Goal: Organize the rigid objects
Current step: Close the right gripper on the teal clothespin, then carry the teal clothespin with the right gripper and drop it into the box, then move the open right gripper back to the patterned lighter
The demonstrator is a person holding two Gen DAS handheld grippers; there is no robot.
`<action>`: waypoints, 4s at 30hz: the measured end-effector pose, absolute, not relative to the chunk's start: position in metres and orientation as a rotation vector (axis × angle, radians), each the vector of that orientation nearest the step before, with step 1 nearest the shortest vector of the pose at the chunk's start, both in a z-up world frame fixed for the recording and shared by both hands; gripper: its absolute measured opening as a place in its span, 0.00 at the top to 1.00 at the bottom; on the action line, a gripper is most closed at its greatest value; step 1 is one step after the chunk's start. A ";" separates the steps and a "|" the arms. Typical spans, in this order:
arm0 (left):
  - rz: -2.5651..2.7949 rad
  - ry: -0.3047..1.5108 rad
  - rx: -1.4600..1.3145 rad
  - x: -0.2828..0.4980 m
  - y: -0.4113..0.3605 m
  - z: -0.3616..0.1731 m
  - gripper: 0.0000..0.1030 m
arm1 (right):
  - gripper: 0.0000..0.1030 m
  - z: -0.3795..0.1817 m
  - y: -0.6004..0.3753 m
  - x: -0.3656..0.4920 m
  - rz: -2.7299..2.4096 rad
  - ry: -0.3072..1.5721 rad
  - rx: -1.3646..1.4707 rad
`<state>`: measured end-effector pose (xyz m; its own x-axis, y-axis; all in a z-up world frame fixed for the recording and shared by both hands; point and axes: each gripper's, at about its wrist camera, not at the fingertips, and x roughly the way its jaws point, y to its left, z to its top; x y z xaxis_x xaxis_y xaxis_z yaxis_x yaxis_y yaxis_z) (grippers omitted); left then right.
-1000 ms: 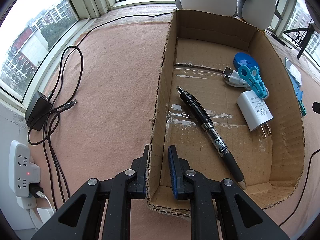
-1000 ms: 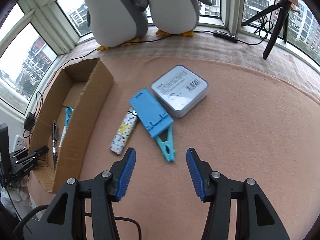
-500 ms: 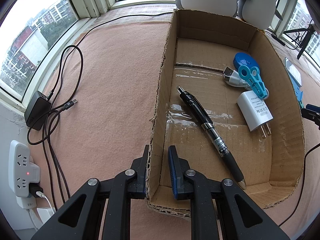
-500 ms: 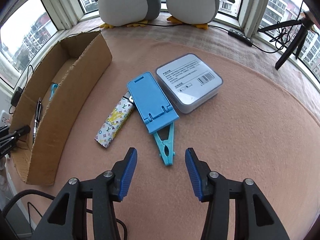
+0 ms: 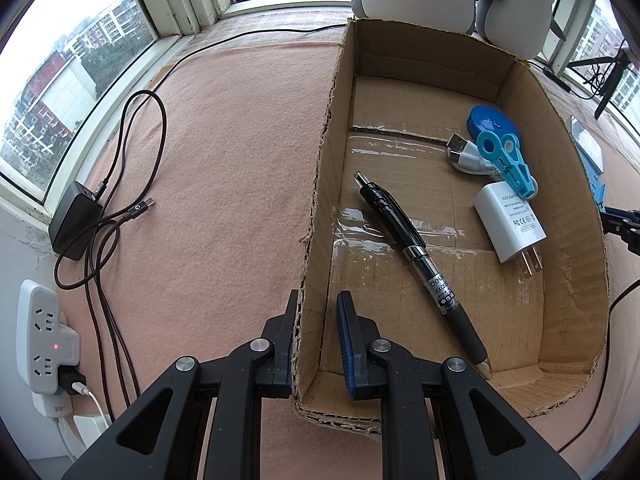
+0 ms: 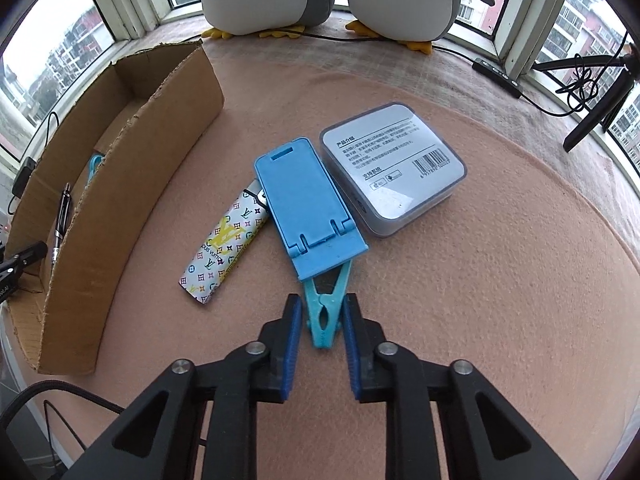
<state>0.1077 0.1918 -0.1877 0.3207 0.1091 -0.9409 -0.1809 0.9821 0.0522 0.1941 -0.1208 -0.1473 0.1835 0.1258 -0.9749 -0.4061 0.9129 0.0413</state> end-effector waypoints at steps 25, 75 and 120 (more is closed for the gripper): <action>0.191 1.230 -0.066 0.108 0.192 -0.188 0.84 | 0.85 -0.104 -0.133 0.159 0.394 1.264 -0.196; 0.191 1.227 -0.069 0.108 0.194 -0.187 0.84 | 0.75 -0.084 0.047 0.119 0.768 1.210 -0.303; 0.190 1.226 -0.064 0.108 0.192 -0.187 0.84 | 0.54 -0.117 -0.126 0.198 0.466 1.371 0.111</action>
